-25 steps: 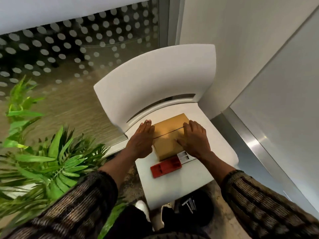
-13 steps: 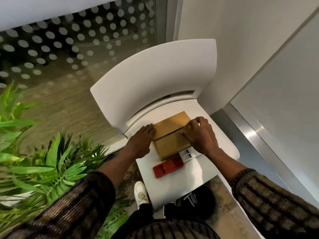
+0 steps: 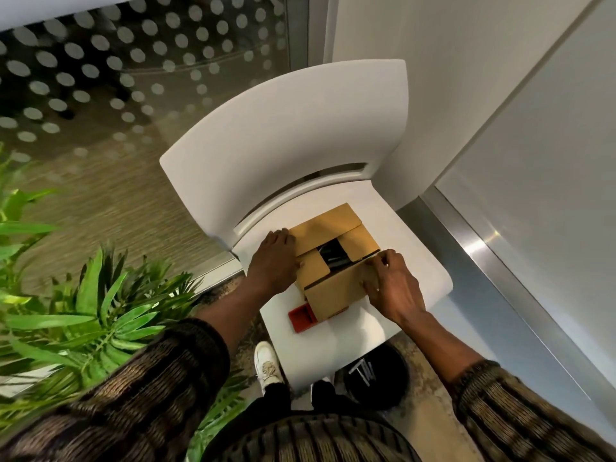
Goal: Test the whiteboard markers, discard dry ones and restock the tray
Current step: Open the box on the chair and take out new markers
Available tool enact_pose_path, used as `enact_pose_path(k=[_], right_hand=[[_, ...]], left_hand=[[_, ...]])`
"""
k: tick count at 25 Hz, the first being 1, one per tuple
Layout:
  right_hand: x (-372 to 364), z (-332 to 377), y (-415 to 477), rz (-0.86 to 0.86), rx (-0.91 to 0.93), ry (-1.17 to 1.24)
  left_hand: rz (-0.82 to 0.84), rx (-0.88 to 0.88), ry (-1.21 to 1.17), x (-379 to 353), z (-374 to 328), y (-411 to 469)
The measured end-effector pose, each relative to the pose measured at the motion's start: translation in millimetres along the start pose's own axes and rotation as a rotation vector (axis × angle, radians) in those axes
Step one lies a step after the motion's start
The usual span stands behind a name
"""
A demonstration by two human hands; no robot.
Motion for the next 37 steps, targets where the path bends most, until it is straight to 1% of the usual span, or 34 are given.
enact_pose_path(k=[3, 5, 7, 8, 11, 13, 16, 20, 22, 24, 26, 27, 31, 33, 35, 37], right_hand=[[-4.3, 2.5, 2.9, -0.028, -0.103, 0.084], [-8.2, 2.2, 2.6, -0.022, -0.138, 0.122], [-7.5, 2.7, 1.5, -0.05, -0.187, 0.226], [-6.6, 3.1, 0.5, -0.059, -0.179, 0.251], [-11.7, 3.6, -3.1, -0.06, 0.005, 0.045], [-15.1, 0.9, -4.0, -0.049, 0.063, -0.021], [-16.4, -1.6, -1.4, -0.046, 0.084, -0.051], [-16.8, -1.6, -1.6, -0.039, 0.089, -0.041], [-17.3, -2.2, -2.1, -0.033, 0.091, -0.037], [-16.9, -2.2, -1.7, -0.032, 0.088, -0.033], [-16.7, -1.7, -1.9, -0.036, 0.088, -0.036], [-17.3, -1.6, -2.4, -0.036, 0.091, -0.04], [-16.3, 0.6, -2.6, -0.061, 0.097, -0.043], [-15.2, 2.1, -1.5, -0.085, 0.111, -0.066], [-15.7, 2.4, -1.4, -0.09, 0.114, -0.084], [-17.6, 2.2, -1.4, -0.082, 0.092, -0.076]], left_hand=[[-0.042, 0.025, -0.004, 6.8, -4.7, -1.0], [-0.051, 0.049, -0.009, 12.2, -6.3, 0.5], [-0.045, 0.074, -0.028, 19.7, -8.7, 3.3], [-0.049, 0.09, -0.042, 23.8, -9.8, 4.8], [-0.118, 0.157, -0.122, 39.6, -11.0, 10.1], [-0.209, 0.173, -0.13, 50.0, -11.7, 15.4], [-0.314, 0.095, 0.001, 58.3, -14.7, 25.3], [-0.429, 0.034, 0.158, 55.7, -18.7, 28.2], [-0.456, 0.001, 0.297, 50.1, -17.3, 33.2], [-0.464, 0.009, 0.381, 46.7, -17.3, 40.2], [-0.442, 0.036, 0.409, 40.1, -18.9, 48.1], [-0.412, 0.047, 0.379, 34.7, -19.9, 51.6], [-0.3, 0.078, 0.148, 13.8, -17.6, 59.0], [-0.2, 0.074, 0.031, 3.8, -18.8, 59.2], [-0.11, 0.083, -0.031, -4.8, -22.5, 58.1], [-0.046, 0.137, -0.065, -13.3, -24.6, 58.6]])
Point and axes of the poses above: each hand's wrist, its own y-axis towards the middle knuckle, its own x-axis out of the back of the hand, z = x × y, the point moved 2 cm from there along y, towards the middle knuckle, and after that the axes turned 11 degrees about x, right-handed, at the moved point
